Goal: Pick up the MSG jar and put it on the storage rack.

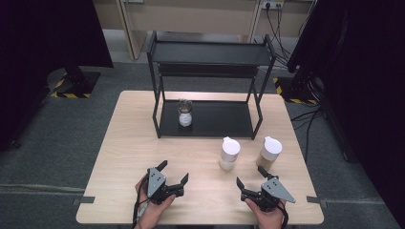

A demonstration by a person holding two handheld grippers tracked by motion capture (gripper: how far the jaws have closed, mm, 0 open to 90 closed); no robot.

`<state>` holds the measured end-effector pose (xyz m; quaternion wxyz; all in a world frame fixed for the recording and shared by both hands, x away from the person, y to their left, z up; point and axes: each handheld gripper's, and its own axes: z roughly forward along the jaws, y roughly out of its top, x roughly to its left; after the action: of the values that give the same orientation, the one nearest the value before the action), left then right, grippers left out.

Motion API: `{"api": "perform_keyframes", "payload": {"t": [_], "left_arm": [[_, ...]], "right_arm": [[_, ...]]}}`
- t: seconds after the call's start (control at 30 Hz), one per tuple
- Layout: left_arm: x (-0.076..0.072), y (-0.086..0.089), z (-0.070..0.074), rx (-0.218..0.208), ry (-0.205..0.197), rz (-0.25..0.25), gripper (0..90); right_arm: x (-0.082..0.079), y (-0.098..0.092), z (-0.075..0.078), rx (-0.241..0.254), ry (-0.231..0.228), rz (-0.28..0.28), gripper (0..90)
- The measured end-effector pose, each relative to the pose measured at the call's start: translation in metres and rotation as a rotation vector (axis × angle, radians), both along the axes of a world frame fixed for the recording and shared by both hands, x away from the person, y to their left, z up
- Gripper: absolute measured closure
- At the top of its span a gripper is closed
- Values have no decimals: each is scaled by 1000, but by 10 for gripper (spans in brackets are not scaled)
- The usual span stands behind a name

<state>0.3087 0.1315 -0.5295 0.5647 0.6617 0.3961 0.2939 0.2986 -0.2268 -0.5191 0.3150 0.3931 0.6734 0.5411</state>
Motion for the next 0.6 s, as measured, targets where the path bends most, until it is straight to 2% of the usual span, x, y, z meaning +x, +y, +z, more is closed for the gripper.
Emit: {"api": "perform_keyframes", "payload": {"t": [0.27, 0.6], "left_arm": [[0, 1, 0, -8, 4, 2, 69], [0, 0, 0, -2, -1, 0, 69]], "right_arm": [[3, 6, 14, 20, -30, 19, 65], [23, 24, 18, 7, -25, 39, 69]]}}
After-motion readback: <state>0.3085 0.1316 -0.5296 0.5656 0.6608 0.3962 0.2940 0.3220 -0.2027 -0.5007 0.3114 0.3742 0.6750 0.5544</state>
